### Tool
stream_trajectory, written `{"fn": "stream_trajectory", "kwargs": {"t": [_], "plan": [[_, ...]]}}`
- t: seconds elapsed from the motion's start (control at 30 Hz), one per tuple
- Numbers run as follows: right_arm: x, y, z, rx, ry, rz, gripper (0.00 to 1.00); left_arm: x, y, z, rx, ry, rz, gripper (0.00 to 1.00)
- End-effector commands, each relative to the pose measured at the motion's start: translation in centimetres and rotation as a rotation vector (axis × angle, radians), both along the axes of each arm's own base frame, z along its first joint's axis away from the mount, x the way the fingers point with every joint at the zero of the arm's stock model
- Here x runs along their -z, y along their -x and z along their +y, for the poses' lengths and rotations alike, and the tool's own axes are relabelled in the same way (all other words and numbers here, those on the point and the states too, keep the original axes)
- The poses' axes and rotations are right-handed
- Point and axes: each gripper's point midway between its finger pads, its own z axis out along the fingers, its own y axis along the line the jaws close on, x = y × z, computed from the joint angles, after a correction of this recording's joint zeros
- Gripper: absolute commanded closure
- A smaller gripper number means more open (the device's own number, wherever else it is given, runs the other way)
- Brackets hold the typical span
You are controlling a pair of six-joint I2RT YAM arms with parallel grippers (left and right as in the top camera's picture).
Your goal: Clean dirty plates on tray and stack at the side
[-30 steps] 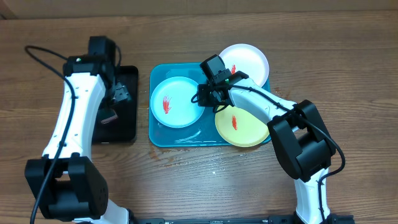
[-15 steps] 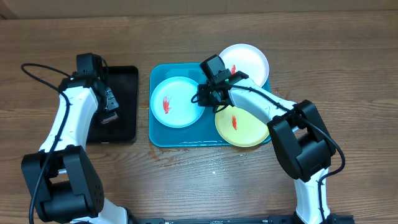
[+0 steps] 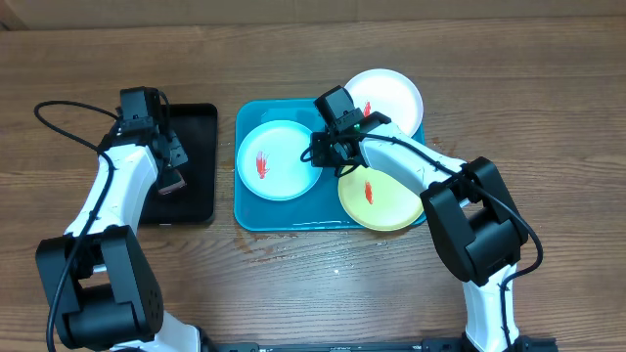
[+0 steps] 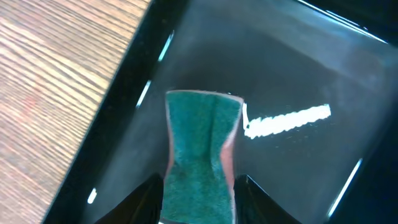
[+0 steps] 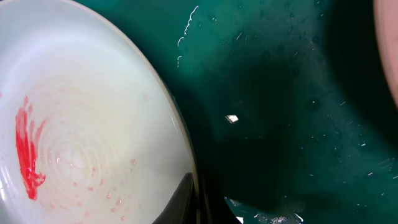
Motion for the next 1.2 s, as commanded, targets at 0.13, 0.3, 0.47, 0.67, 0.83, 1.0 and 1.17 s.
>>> {"fn": "stream_trajectory", "kwargs": {"t": [0.13,0.3,0.47,0.67,0.83,1.0,1.17], "plan": [[-0.2,-0.7,-0.2,0.008,0.023,-0.027,0.96,4.9,1.3,-0.6,-0.016,0.063,0.120,0.60],[-0.2,-0.7,-0.2,0.005,0.024,-0.027,0.96,6.1,1.7,-0.4,-0.024,0.060,0.155,0.63],[-0.2,-0.7,-0.2,0.005,0.024,-0.027,0.96,5.7,1.4,0.3,-0.043,0.073,0.136,0.63],[-0.2,-0.7,-0.2,0.005,0.024,-0.027,0.96,5.1,0.7,0.8,-0.060,0.159,0.099,0.65],[-0.2,-0.7,-0.2,0.005,0.024,-0.028,0.95,3.9,0.0,1.0,-0.067,0.225,0.074,0.71],[-0.2,-0.8,-0.2,0.005,0.022,-0.031,0.96,1.0,-1.7,0.6,-0.035,0.262,0.047,0.72],[-0.2,-0.8,-0.2,0.005,0.022,-0.031,0.95,0.3,-1.5,0.6,-0.038,0.267,0.064,0.71]]}}
